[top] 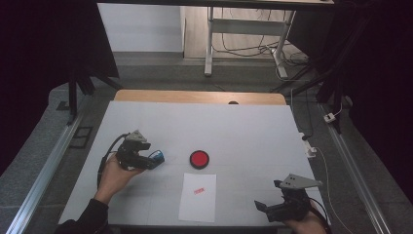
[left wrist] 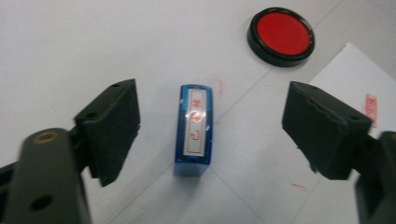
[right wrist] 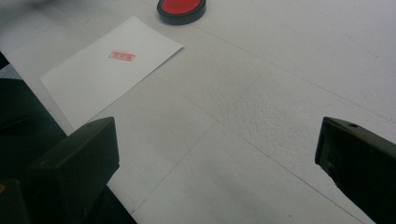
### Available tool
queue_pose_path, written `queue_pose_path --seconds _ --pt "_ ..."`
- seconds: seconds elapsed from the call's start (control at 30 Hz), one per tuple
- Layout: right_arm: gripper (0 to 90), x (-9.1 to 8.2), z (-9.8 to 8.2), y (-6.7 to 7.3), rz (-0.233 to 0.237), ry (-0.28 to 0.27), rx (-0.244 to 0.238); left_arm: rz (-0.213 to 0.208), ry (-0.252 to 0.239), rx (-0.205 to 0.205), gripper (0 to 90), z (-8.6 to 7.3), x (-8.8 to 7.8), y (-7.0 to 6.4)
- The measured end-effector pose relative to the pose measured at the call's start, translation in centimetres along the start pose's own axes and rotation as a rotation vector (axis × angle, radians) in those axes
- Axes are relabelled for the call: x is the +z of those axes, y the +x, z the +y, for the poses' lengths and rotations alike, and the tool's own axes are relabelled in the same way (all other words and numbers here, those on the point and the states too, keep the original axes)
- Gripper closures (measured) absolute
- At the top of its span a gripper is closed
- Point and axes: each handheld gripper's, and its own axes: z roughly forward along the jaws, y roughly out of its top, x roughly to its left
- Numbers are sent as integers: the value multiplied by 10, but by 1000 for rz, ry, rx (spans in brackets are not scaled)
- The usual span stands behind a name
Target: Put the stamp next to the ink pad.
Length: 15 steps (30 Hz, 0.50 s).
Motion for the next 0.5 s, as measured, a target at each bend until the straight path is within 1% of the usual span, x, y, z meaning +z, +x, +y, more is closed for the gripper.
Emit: queue_pose_path --seconds 0.07,0.13,0.17,0.2,0.27,0.33,0.4,0.5 --pt "2 0 0 0 0 0 -1 -14 -9 -5 159 1 -3 -3" --pt "2 0 0 0 -2 4 -2 -19 -18 -8 127 2 -6 -7" --pt "2 0 0 0 -1 4 -1 -26 -23 -7 117 2 -8 -9" --pt "2 0 0 0 0 4 0 -22 -23 -1 110 3 -9 -11" --pt "2 0 0 0 1 4 1 -29 -17 9 73 3 -12 -17" --pt "2 0 0 0 4 0 3 -34 -21 15 65 2 -16 -21" --pt "2 0 0 0 3 3 2 -41 -26 12 56 1 -19 -23" --pt "2 0 0 0 4 3 1 -54 -44 -2 46 -3 -25 -27"
